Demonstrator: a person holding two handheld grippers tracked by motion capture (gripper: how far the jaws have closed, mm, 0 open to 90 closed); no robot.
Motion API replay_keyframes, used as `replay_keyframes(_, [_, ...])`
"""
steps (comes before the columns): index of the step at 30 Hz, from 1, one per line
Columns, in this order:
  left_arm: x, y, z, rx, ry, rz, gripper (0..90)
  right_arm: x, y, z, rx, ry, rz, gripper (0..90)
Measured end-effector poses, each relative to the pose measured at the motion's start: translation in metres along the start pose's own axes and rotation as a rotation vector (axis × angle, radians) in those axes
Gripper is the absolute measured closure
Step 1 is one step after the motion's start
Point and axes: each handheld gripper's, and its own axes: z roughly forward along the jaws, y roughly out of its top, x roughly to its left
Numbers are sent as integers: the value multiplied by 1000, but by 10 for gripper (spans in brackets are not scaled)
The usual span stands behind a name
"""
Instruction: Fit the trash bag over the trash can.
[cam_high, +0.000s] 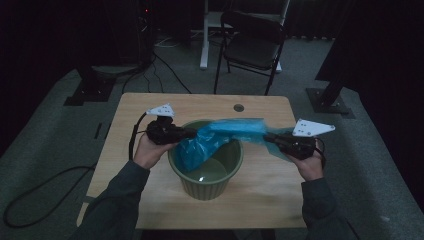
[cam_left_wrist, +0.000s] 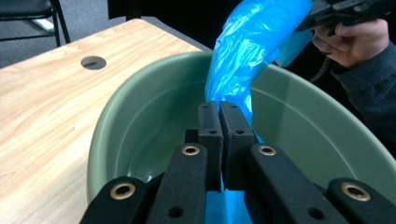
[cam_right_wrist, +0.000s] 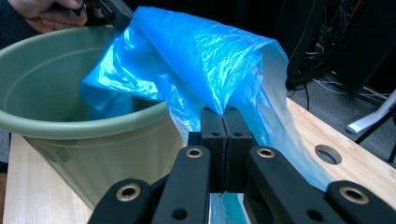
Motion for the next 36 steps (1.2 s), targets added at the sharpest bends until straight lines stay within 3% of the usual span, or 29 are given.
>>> replay_keyframes(8, [-1,0,-7,-47,5,9,685,3,4,8,8,30,-17,898])
replay_keyframes(15, [-5,6,-10,-63,19,31,586,7,9,13,11,48,-32,898])
replay_keyframes(17, [-11,13,-10,-82,12,61,557,8,11,16,11,59,-38,898])
replay_keyframes(22, [-19,22,-3,-67,22,104,513,10,13,19,15,69,-46,898])
replay_keyframes(25, [-22,26,2,-64,24,115,510,10,14,20,13,75,-48,898])
replay_keyframes(29, [-27,32,16,-20,60,144,538,14,17,22,12,94,-56,898])
replay_keyframes(32, [-27,33,20,-2,67,141,608,15,18,22,12,101,-62,898])
replay_keyframes(34, [-26,31,23,21,59,136,730,17,19,22,10,113,-66,897])
replay_keyframes(36, [-26,31,24,27,56,136,793,17,19,22,11,116,-68,896])
